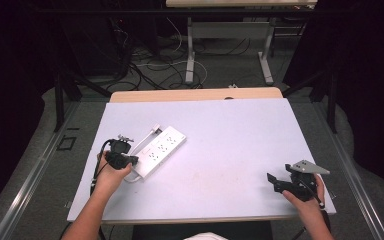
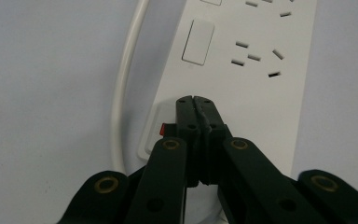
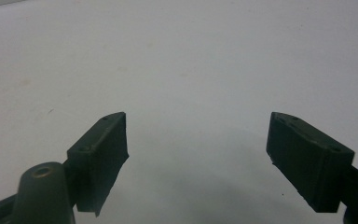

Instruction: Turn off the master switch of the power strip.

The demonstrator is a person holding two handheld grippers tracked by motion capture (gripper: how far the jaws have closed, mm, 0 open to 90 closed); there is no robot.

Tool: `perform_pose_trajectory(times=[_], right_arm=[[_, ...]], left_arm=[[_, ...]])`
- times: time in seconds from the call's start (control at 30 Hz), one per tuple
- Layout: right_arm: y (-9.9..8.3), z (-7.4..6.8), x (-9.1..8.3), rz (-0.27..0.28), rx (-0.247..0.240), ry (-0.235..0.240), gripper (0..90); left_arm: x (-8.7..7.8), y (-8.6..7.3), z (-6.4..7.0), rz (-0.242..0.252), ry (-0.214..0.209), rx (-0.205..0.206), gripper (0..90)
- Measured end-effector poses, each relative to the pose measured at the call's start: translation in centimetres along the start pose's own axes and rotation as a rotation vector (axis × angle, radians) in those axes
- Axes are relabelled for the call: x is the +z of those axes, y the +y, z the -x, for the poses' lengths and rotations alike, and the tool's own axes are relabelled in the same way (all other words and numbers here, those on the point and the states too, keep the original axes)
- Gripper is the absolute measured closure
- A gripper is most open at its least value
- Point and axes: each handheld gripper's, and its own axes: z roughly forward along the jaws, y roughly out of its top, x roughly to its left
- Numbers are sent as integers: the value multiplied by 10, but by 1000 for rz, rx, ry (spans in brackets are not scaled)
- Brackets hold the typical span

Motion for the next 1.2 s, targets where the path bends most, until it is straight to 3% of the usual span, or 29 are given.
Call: perform_pose_trajectory(times=[0.13, 0.17, 0.37, 0.53, 1.03, 1.2], right_arm=[[0, 0, 0, -2, 0, 1, 202], [0, -1, 0, -3, 5, 6, 202], [0, 0, 0, -1, -3, 0, 202], [0, 0, 0, 0, 6, -4, 202], [0, 0, 0, 1, -3, -3, 202], [0, -1, 0, -3, 14, 2, 202]], left_arm=[[1, -1, 0, -1, 9, -7, 900], [1, -1, 0, -2, 30, 3, 900], [0, -3, 3, 7, 56, 19, 900], [-2, -4, -3, 37, 4, -38, 900], [-3, -1, -1, 26, 5, -21, 900], [-5, 2, 0, 31, 5, -19, 900]])
